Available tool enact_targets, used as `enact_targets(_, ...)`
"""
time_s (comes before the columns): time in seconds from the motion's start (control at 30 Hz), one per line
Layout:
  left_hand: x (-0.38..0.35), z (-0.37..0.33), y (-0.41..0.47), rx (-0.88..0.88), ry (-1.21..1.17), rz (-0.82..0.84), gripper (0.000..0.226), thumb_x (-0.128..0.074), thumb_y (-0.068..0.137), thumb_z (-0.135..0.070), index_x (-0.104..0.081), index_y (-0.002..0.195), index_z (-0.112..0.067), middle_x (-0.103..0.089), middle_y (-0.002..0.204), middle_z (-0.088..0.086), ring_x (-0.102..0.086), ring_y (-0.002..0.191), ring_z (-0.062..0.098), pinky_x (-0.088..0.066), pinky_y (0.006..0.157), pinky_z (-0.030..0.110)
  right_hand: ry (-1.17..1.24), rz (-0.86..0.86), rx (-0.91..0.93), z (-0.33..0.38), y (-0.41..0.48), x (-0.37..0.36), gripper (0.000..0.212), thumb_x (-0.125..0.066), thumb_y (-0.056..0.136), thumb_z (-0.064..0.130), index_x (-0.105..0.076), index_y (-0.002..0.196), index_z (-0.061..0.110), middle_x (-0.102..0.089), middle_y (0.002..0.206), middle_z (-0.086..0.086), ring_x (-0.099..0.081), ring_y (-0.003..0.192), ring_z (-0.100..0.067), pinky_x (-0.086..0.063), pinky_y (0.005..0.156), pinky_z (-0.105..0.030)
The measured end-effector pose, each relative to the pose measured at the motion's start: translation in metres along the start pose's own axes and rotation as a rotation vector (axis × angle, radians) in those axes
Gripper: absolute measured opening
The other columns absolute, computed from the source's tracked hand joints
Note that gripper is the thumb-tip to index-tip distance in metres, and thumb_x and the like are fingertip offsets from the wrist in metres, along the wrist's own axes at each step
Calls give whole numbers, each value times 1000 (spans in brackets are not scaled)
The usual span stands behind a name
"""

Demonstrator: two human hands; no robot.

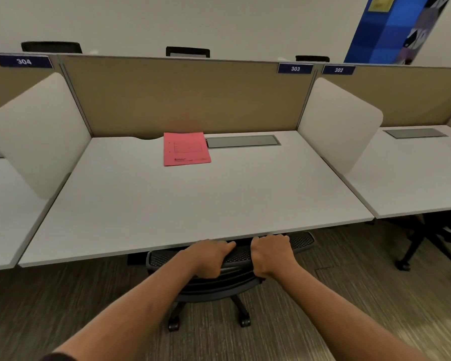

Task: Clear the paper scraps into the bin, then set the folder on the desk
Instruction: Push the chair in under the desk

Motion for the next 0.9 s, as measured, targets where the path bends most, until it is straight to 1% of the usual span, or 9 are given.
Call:
enact_targets(0.17, 5, 16, 14, -22, -19, -7, 59, -58, 79, -19, -34, 133, -21, -55, 122, 8, -57, 98, 31, -48, 83, 43, 1, -12, -22, 2, 18, 3, 32, -56, 73, 26, -56, 101, 10, -68, 97, -12, -63, 92, -37, -42, 91, -58)
enact_targets(0.33, 10, 13, 33, -18, -27, -12, 55, -59, 78, -23, -36, 128, -22, -56, 116, 8, -57, 96, 31, -49, 81, 42, 4, -14, 7, -19, 33, -3, 26, -57, 69, 29, -46, 87, 15, -63, 80, -5, -52, 63, -28, -37, 66, -39)
enact_targets(0.4, 15, 5, 41, -35, -27, -6, 53, -59, 77, -23, -37, 125, -20, -56, 116, 9, -57, 97, 32, -49, 81, 43, 1, -25, 43, -33, 33, -4, 24, -57, 70, 29, -45, 85, 16, -65, 79, -5, -56, 64, -29, -37, 62, -35)
enact_targets(0.5, 14, 1, 47, -32, -33, 4, 59, -60, 76, -27, -35, 129, -20, -56, 121, 10, -57, 102, 33, -48, 84, 42, 3, -67, 113, -43, 31, -5, 22, -56, 73, 28, -55, 90, 15, -68, 86, -9, -64, 74, -33, -40, 63, -38)
enact_targets(0.6, 19, -2, 46, -19, -21, 11, 62, -61, 77, -28, -34, 132, -18, -54, 124, 11, -55, 106, 33, -47, 84, 41, 53, -89, 209, -47, 39, -15, 35, -57, 74, 37, -54, 99, 13, -67, 94, -13, -65, 82, -36, -47, 70, -42)
enact_targets(0.67, 24, -5, 46, -12, -20, 53, 66, -64, 77, -33, -33, 133, -17, -52, 126, 11, -53, 109, 32, -47, 86, 42, 118, -24, 300, -50, 47, -19, 67, -52, 73, 65, -49, 112, 10, -65, 102, -16, -63, 89, -38, -49, 76, -45)
enact_targets(0.73, 26, -3, 47, 10, -27, 106, 77, -69, 73, -45, -31, 135, -19, -51, 126, 9, -52, 110, 31, -46, 88, 43, 220, 43, 349, -53, 51, -21, 103, -37, 66, 87, -37, 131, 8, -60, 117, -19, -58, 102, -39, -47, 86, -48)
enact_targets(0.8, 28, 1, 49, 41, 27, 154, 96, -65, 62, -72, -30, 135, -21, -50, 125, 7, -49, 112, 29, -45, 92, 45, 298, 61, 355, -55, 52, -21, 114, -25, 69, 90, -16, 146, 8, -44, 141, -18, -46, 123, -36, -38, 100, -50)
enact_targets(0.9, 42, 1, 56, 136, 100, 175, 122, -32, 50, -99, -28, 139, -16, -46, 132, 10, -42, 119, 29, -41, 96, 47, 354, 81, 348, -57, 54, -12, 101, -15, 79, 82, 2, 150, 12, -9, 159, -15, -9, 145, -33, -17, 114, -56)
Point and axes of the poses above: each hand's wrist, its own y-axis towards the middle knuckle, its own x-axis out of the back of the hand, z = x × y, the point moved 3 cm from there along y, towards the middle knuckle
